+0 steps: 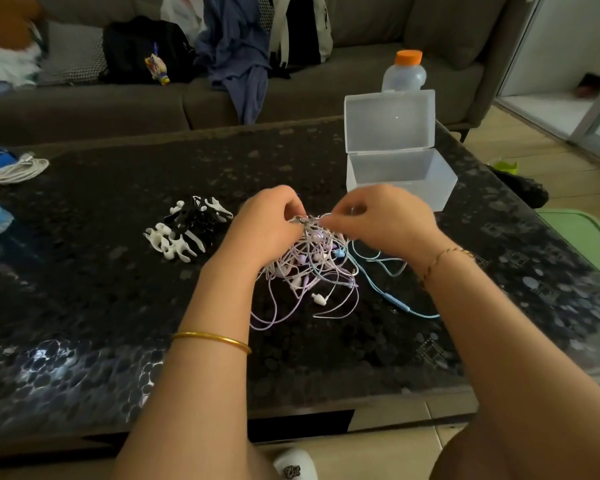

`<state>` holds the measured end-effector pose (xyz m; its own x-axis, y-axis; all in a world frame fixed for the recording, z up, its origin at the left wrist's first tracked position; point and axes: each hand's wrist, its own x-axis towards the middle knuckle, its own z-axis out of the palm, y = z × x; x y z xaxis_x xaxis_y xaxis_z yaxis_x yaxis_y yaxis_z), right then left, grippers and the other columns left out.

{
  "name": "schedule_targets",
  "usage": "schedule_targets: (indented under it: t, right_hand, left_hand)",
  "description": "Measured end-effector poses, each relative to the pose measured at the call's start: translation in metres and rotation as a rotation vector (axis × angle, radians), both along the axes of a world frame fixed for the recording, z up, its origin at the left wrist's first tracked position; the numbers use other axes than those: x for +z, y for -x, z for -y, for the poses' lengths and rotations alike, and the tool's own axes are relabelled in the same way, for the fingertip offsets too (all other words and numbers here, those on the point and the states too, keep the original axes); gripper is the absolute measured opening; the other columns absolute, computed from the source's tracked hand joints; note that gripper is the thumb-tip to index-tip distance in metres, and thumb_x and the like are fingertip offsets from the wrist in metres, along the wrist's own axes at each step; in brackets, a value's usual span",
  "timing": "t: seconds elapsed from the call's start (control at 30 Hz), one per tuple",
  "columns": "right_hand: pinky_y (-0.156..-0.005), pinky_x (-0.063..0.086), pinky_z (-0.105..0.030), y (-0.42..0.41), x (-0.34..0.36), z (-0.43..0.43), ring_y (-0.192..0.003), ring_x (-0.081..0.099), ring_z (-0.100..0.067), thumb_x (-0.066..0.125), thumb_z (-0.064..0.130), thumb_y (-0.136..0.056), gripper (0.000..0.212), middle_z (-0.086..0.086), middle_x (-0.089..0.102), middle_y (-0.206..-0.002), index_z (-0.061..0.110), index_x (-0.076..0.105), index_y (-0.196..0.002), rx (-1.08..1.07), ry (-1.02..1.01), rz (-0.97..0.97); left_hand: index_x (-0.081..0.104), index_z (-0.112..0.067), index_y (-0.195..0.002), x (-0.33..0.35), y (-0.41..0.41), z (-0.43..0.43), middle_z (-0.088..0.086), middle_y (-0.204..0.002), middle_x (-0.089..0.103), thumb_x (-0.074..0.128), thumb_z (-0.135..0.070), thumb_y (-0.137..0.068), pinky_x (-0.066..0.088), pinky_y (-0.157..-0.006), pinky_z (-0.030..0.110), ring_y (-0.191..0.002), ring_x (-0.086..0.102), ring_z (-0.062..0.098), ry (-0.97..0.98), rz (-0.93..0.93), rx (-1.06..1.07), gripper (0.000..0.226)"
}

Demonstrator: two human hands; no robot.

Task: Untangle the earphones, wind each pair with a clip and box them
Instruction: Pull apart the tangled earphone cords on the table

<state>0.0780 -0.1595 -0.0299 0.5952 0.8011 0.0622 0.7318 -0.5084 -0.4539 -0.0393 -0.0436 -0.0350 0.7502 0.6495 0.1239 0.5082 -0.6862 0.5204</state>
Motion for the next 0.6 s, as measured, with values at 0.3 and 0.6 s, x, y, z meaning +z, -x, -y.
schedule_targets:
  t: [0.3, 0.6]
  right_hand:
    - [-0.073, 0.048, -0.017, 0.008, 0.003, -0.006, -0.072, 0.059, 0.007, 0.057, 0.021, -0.092, 0.019, 0.007, 0.067, -0.079, 0.015, 0.066, -0.076, -0.003, -0.709, -0.695]
    - [-0.058, 0.049, -0.026, 0.002, -0.001, -0.008, -0.064, 0.05, -0.011, 0.057, 0.016, -0.09, 0.016, 0.004, 0.048, -0.076, 0.014, 0.043, -0.098, -0.145, -0.587, -0.391]
  left_hand:
    - [0.059, -0.024, -0.095, 0.001, 0.002, -0.002, -0.005, -0.095, 0.06, 0.063, -0.012, -0.088, 0.053, -0.08, 0.035, -0.09, 0.059, 0.015, 0.022, -0.015, 0.003, 0.015]
    - [0.062, -0.026, -0.089, 0.001, 0.005, -0.002, -0.01, -0.086, 0.06, 0.065, -0.015, -0.088, 0.054, -0.076, 0.037, -0.085, 0.059, 0.014, -0.007, -0.035, 0.008, 0.012]
